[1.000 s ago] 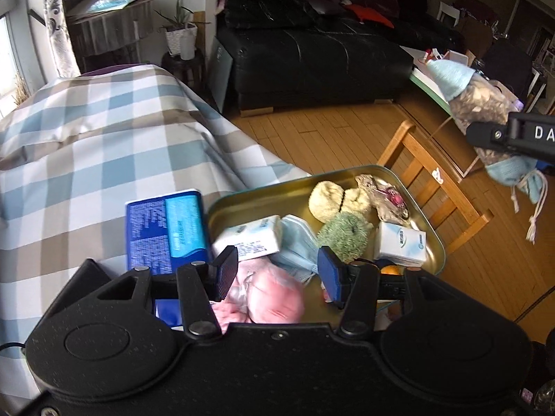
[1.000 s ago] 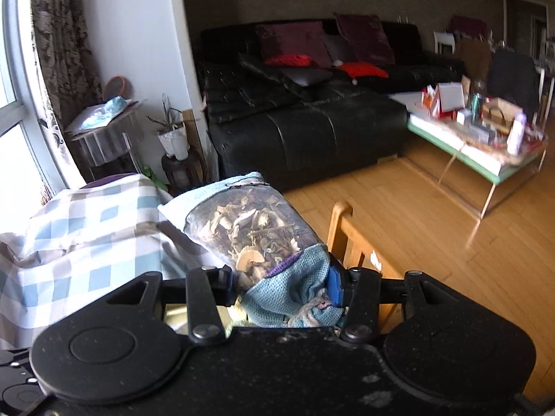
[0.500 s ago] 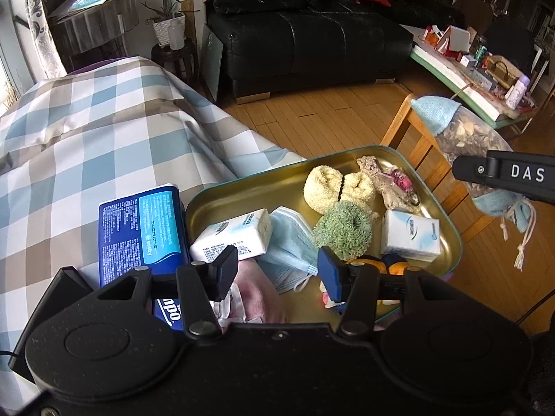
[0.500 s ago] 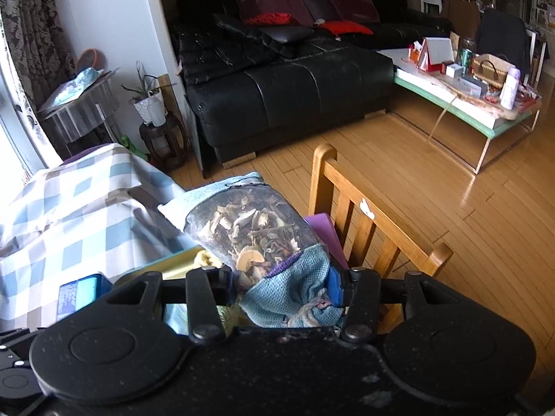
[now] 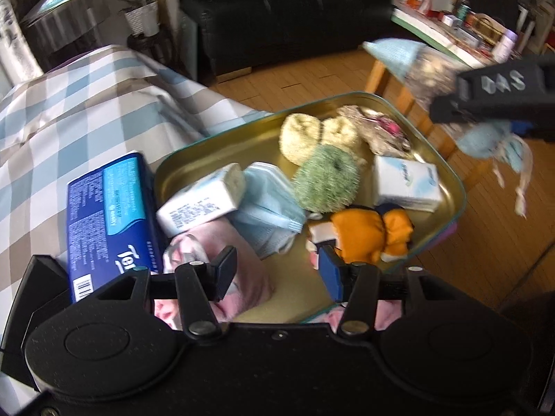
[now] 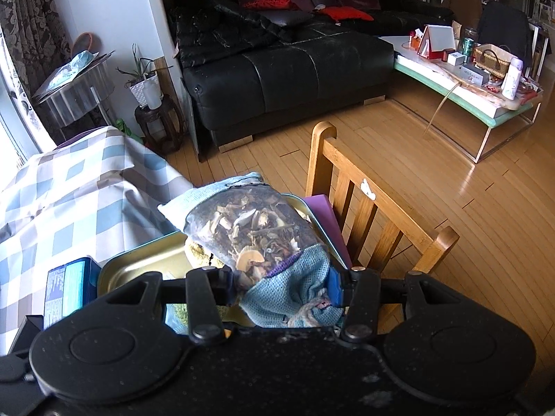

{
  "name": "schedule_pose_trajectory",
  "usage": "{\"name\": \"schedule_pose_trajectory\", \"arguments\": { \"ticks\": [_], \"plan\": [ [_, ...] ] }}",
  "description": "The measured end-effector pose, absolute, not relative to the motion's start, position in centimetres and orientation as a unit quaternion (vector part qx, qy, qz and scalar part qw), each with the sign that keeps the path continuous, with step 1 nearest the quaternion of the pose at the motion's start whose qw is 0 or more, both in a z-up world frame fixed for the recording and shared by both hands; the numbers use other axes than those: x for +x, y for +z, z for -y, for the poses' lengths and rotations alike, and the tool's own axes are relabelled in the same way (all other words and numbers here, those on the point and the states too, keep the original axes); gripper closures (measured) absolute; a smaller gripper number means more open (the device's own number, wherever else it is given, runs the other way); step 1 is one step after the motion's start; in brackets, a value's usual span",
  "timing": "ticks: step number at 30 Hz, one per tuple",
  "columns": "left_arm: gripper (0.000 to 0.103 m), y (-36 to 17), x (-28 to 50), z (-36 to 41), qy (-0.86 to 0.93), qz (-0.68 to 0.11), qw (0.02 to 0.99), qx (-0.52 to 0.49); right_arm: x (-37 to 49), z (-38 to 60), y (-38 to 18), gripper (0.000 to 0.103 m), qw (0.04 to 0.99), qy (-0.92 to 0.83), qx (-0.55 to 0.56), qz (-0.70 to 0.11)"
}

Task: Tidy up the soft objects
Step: 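Carry the pink pouch and mesh bag over the gold tray, then lower both grippers into the tray and open them to release the pouch and bag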

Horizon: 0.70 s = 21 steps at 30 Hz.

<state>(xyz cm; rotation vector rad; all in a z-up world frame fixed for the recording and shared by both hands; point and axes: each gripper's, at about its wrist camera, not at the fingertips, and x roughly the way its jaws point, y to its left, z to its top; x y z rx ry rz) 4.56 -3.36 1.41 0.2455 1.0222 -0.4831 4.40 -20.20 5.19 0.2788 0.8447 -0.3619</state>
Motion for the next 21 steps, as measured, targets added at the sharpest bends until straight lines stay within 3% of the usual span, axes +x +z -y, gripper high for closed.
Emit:
{"name": "schedule_pose_trajectory", "arguments": {
  "ticks": [1,3,11,21],
  "plan": [
    [0.04,1.3,4.0,3.6,-0.244,-0.479,0.834,0.122,4.4,20.2,5.2,0.056,0.887,-0.174,0.134,-0.406],
    [0.036,1.1,2.7,4.2,-0.274,-0.473,0.827,0.135,4.4,20.2,5.2,0.056,0.887,-0.175,0.134,-0.405],
    [0.036,-1.7,-0.3,6.5,-0.322,-0.497,0.787,0.174,4.0,21.3,5.4,0.056,0.889,-0.188,0.138,-0.395],
    [0.036,-6.0,1.3,9.3,-0.313,-0.549,0.755,0.176,4.0,22.1,4.9,0.056,0.886,-0.193,0.151,-0.394]
  ]
}}
